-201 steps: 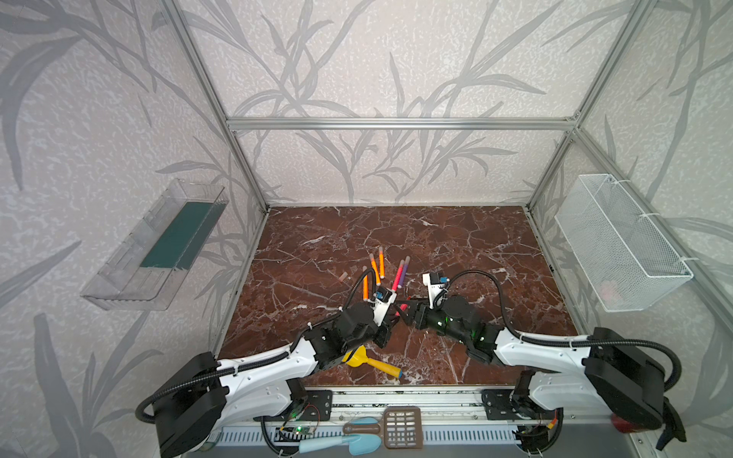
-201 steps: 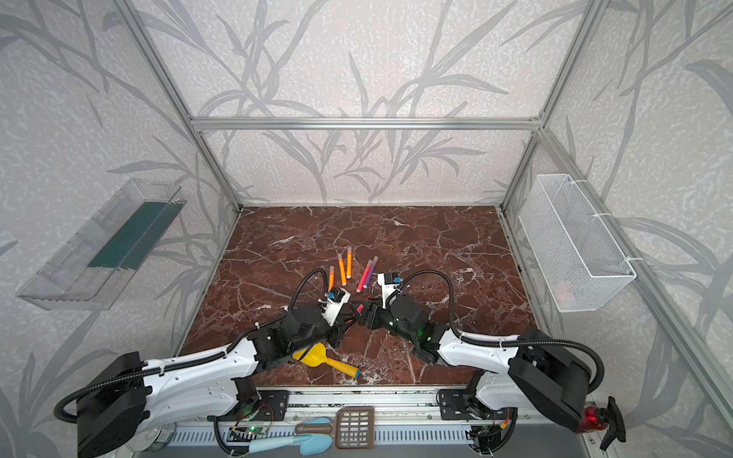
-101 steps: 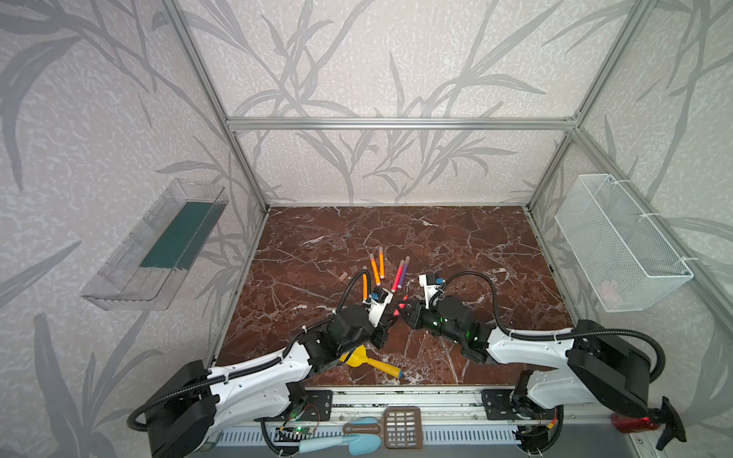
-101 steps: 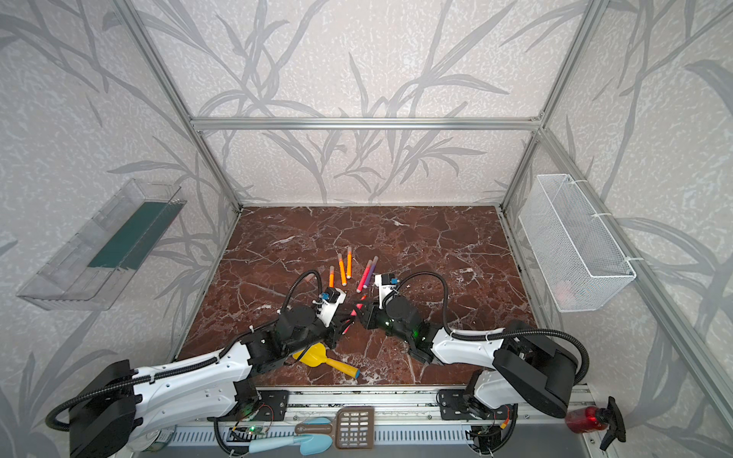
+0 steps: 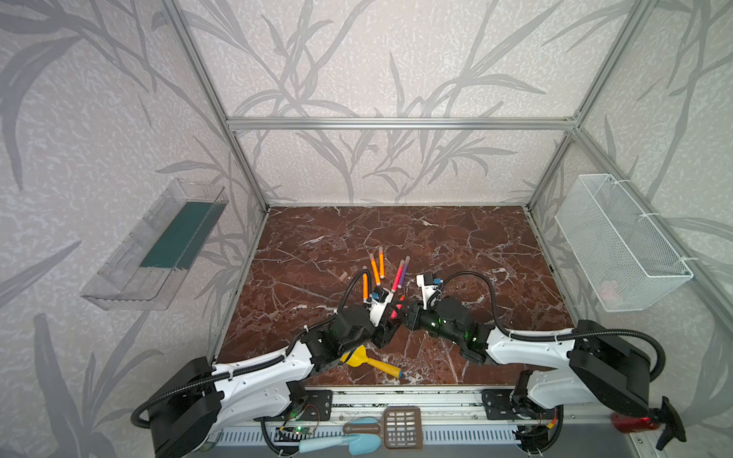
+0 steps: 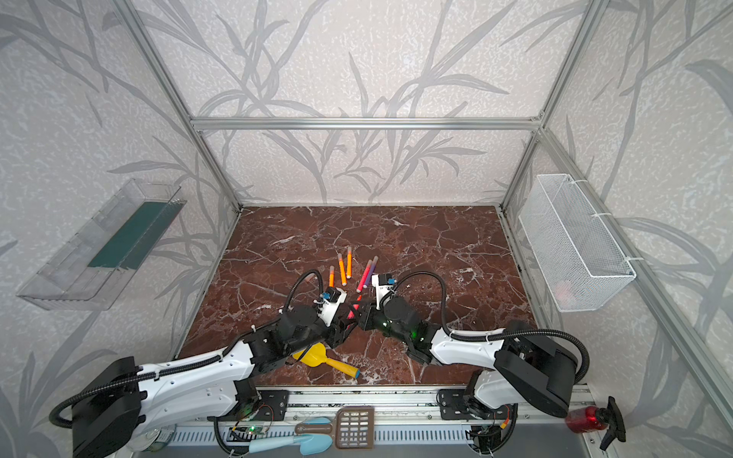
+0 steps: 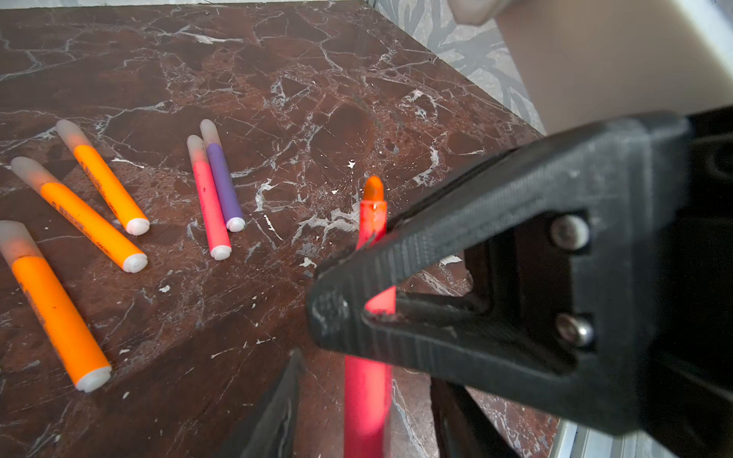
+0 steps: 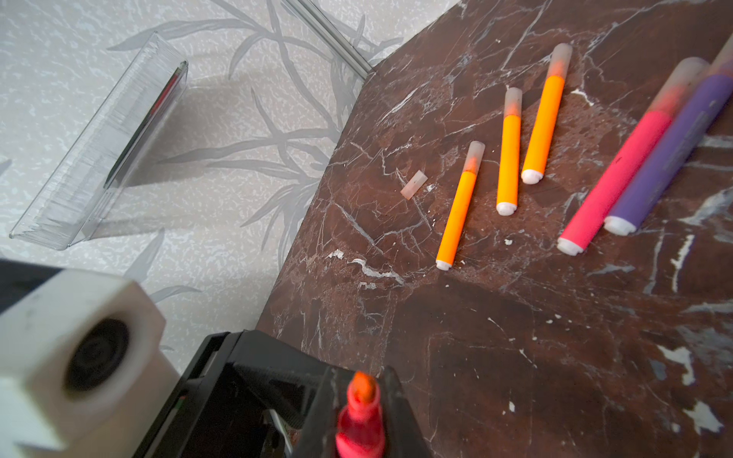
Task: Insert the pens into the pen caps
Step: 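Bring the right gripper over the pink marker tip while the left gripper holds it, then reach the right gripper across and grasp the translucent pink cap on the table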
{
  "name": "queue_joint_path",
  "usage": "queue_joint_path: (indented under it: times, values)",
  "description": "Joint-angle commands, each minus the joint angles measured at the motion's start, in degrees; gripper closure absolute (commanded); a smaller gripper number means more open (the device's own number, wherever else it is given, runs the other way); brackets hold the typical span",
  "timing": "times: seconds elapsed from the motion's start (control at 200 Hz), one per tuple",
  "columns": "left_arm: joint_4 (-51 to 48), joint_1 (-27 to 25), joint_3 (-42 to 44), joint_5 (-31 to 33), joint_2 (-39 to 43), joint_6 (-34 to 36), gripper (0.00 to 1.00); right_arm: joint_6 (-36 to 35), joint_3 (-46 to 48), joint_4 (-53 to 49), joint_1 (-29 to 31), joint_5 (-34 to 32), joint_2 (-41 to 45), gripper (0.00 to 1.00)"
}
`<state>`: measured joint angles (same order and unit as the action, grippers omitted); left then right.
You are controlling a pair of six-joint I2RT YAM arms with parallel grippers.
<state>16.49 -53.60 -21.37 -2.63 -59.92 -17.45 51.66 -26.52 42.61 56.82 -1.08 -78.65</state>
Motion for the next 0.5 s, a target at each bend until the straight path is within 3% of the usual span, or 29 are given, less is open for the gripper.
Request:
queue_joint_path:
  times: [0.0, 0.095, 0.185, 0.26, 0.39, 0.495]
  values:
    - [2.01, 0.08, 0.25, 0.98, -0.87, 0.84, 0.47, -0.15, -1.34, 1.59, 0.51, -1.44, 1.06, 0.99]
    - [2.64, 0.08, 0.58, 0.90, -1.25, 0.84, 0.56, -0.01, -1.31, 1.95, 0.55, -1.65, 0.79, 0.99]
    - [2.84, 0.08, 0.90, 1.22, -0.92, 0.80, 0.82, -0.05, -1.59, 1.89, 0.53, -1.82, 0.15, 0.98]
    - [2.16, 0.07, 1.03, 3.27, -0.35, -0.04, 1.00, -0.22, -1.82, 2.10, 0.53, -1.91, -0.22, 0.85]
    - [-3.78, 1.84, 0.13, 12.85, 1.69, -3.86, 1.00, -2.25, -3.64, -2.09, 0.56, -2.71, -0.03, 0.57]
    - [-10.62, 10.20, -0.44, 13.50, 6.09, -8.63, 1.00, -4.28, -5.78, -7.34, 0.51, -5.31, 0.26, 0.46]
